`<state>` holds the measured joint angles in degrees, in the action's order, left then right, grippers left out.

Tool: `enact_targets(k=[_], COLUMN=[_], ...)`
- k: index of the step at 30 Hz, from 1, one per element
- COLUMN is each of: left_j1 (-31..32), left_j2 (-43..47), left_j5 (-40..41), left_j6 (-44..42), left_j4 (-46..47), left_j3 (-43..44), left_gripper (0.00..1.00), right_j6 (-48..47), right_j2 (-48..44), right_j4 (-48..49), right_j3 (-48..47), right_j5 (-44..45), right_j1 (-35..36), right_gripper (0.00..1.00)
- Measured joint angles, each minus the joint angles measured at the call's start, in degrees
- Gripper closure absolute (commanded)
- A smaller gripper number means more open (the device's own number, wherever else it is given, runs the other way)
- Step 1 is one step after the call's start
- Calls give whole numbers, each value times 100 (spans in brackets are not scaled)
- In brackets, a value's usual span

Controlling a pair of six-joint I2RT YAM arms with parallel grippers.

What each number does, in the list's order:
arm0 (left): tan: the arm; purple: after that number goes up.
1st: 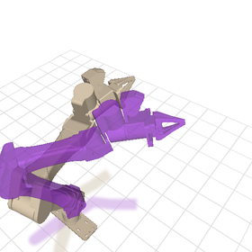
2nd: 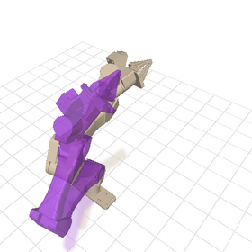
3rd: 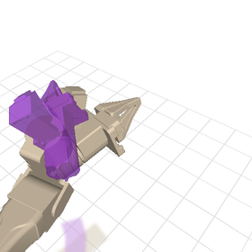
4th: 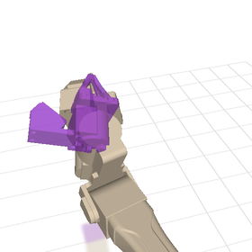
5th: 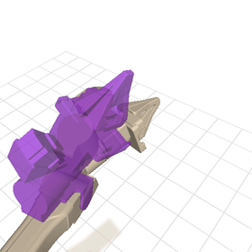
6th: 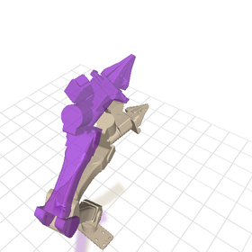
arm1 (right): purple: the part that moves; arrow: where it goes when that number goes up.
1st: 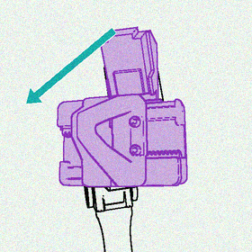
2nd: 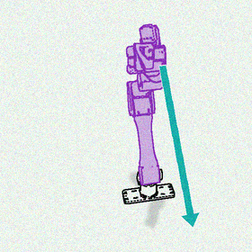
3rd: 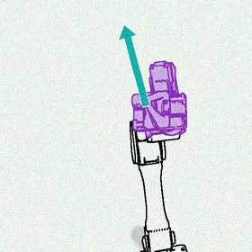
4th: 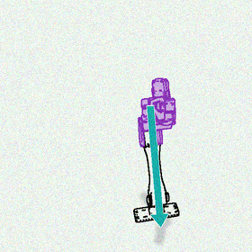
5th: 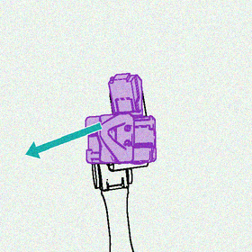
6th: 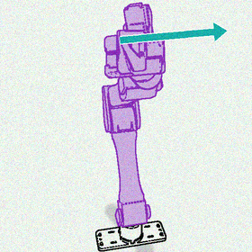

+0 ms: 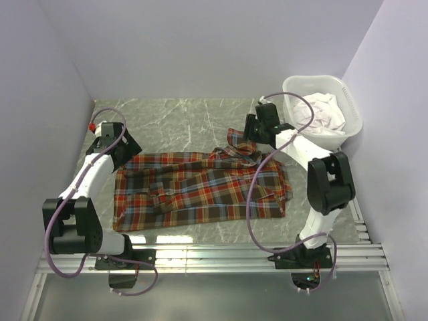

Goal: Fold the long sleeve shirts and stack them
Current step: Fold the shirt

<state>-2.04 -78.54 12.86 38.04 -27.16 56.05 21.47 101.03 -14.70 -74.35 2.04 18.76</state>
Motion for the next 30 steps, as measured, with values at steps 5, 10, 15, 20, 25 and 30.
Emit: enact_targets(k=[5, 10, 15, 20, 25, 30], left_j1=[11, 17, 26, 26, 26, 26], left_j2=[-66, -83, -83, -83, -83, -83], left_j5=[-90, -122, -136, -153, -155, -149], left_j6=[-164, -245, -271, -284, -291, -291], left_j4=[22, 39, 39, 39, 37, 35], left_j3=[-48, -48, -48, -48, -48, -48], left_gripper=[8, 9, 9, 9, 9, 9], right_j6=[-42, -195, -275, -343, -269, -9], right_j2=[588, 918, 804, -162, -1720, -3101], right_j4=[-144, -361, -494, -798, -984, -1272], right_j3=[-120, -201, -208, 122, 789, 1768], right_j5=[17, 44, 203, 354, 363, -72], right_j1=[50, 212, 420, 708, 1377, 2107], right_gripper=[44, 85, 100, 100, 100, 100])
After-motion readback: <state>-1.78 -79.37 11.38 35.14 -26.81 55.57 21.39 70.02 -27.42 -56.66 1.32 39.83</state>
